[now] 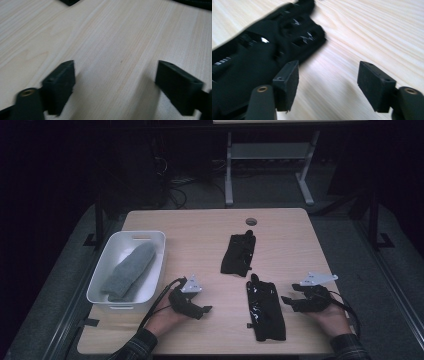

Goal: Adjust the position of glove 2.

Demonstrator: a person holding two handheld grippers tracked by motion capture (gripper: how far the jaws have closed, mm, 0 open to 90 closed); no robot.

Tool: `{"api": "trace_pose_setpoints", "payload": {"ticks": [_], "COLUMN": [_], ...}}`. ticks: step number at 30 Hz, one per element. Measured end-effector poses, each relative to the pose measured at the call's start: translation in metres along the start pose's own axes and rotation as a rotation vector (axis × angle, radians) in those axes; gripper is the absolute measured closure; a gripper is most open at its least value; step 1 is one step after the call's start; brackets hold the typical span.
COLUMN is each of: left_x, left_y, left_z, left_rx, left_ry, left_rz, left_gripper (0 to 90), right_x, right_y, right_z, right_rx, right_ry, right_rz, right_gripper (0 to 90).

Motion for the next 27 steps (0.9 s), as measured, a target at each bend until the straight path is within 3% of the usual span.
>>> {"api": "trace_pose_setpoints", "payload": {"ticks": [2, 6, 11, 15, 27], "left_x": [-0.001, -0.006, -0.017, -0.028, -0.07], "left_y": [0.0, 0.003, 0.002, 0.0, -0.025], "left_z": [0.001, 0.004, 0.009, 0.015, 0.053], "left_rx": [-0.003, 0.018, 0.036, 0.047, 0.044], "left_ry": [0.012, 0.025, 0.039, 0.04, 0.067], "left_rz": [0.003, 0.0, -0.004, -0.003, -0.067], "left_gripper": [29.3, 43.3, 67.2, 89.2, 89.4], "right_x": [0.003, 0.006, 0.008, 0.009, 0.009], "right_y": [-0.001, -0.003, -0.007, -0.009, -0.009], "right_z": [-0.008, -0.014, -0.016, -0.017, -0.018], "right_rx": [0.004, 0.023, 0.037, 0.01, 0.008], "right_ry": [-0.024, -0.014, -0.001, -0.02, -0.013], "right_rz": [-0.011, -0.019, -0.021, -0.035, -0.026], "right_gripper": [30.1, 27.0, 25.5, 22.3, 17.9]}}
Point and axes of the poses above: each handheld gripper's, and its own axes: y roughly backward along the jaws, x roughly out of its underside, z roughly to its left, the point moved 3 cm from there along -y, roughly forward along the jaws, and after that the axes turned 13 degrees about -y, right-handed, at the moved point
